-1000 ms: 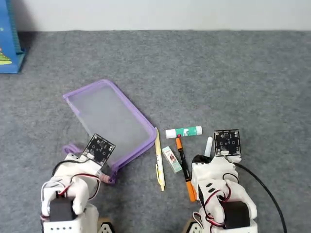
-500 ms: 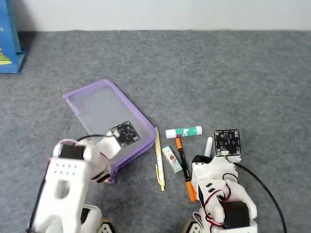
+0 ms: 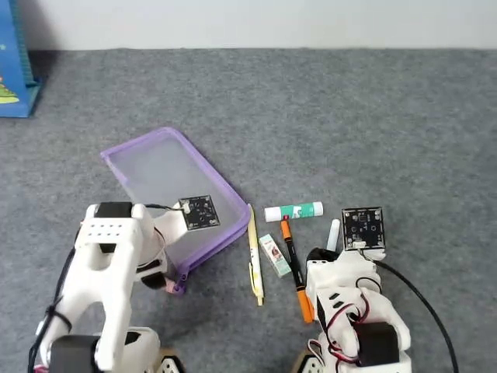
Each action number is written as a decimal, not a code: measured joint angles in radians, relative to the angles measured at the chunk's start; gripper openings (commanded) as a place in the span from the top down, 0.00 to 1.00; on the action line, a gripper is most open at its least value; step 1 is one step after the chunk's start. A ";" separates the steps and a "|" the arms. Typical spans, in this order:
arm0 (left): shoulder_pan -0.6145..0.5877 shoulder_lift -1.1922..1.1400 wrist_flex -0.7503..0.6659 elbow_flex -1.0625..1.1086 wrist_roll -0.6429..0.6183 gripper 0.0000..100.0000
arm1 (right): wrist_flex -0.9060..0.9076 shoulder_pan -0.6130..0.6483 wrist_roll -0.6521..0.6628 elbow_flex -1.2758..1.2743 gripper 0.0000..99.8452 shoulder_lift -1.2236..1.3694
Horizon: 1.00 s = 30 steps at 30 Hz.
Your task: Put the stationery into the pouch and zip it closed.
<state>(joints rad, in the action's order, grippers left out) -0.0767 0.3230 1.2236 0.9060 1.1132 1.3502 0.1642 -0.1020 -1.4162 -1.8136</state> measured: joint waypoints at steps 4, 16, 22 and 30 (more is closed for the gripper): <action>0.000 -0.049 -0.074 0.002 0.000 0.80 | 0.000 0.000 0.000 0.000 0.99 0.000; 0.081 -0.052 -0.011 0.009 0.000 0.84 | 0.000 0.000 0.000 0.000 0.99 0.000; 0.095 -0.066 0.084 0.015 0.028 0.84 | 0.000 0.000 0.000 0.000 0.99 0.000; 0.107 -0.072 0.178 -0.002 0.107 0.84 | 0.000 0.000 0.000 0.000 0.99 0.000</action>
<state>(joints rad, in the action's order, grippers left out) 0.0307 0.2509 1.4016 0.9045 1.2206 1.3502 0.1642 -0.1020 -1.4162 -1.8136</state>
